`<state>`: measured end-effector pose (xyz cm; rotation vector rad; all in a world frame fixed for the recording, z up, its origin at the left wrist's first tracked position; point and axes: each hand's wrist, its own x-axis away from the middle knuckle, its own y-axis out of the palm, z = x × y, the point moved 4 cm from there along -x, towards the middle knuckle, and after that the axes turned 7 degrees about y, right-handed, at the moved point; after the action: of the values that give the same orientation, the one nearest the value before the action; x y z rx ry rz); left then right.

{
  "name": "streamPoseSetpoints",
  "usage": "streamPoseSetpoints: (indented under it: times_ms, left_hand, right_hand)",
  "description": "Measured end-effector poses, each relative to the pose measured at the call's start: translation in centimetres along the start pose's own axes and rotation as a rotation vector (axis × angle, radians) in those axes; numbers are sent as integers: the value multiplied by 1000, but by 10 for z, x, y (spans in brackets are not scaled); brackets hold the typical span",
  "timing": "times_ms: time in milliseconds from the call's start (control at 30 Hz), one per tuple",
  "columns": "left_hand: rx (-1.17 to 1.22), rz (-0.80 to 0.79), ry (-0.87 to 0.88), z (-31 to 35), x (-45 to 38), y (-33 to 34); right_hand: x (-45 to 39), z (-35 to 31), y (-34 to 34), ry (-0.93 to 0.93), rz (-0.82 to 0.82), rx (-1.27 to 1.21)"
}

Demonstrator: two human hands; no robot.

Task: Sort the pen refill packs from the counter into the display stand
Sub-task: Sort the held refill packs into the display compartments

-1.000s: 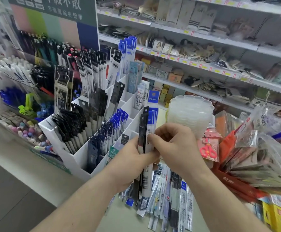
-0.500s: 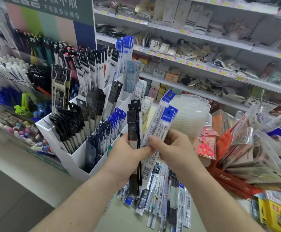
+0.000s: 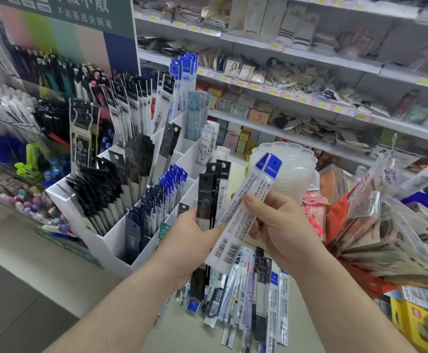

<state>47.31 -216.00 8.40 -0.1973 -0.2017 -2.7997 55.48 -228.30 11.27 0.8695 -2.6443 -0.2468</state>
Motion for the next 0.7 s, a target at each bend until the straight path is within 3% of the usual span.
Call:
streamPoseSetpoints:
  times_ms: [100,267,367,567,700]
  left_hand:
    - [-44,3,13,-2,-4,-3]
    - [-53,208,75,2,-11,-18]
    - [-181,167,140,8,-9,-7]
    - [-701,22,355,10,3,31]
    - [-728,52,348,7,-5,33]
  right_hand:
    - [-3,-2,-9,9,121,-36]
    - [0,-11,-17,23,207,51]
    - [2,-11,-12,29,230,166]
    - [-4,-6,-6,-18,362,252]
    - [-6,0,-7,43,447,199]
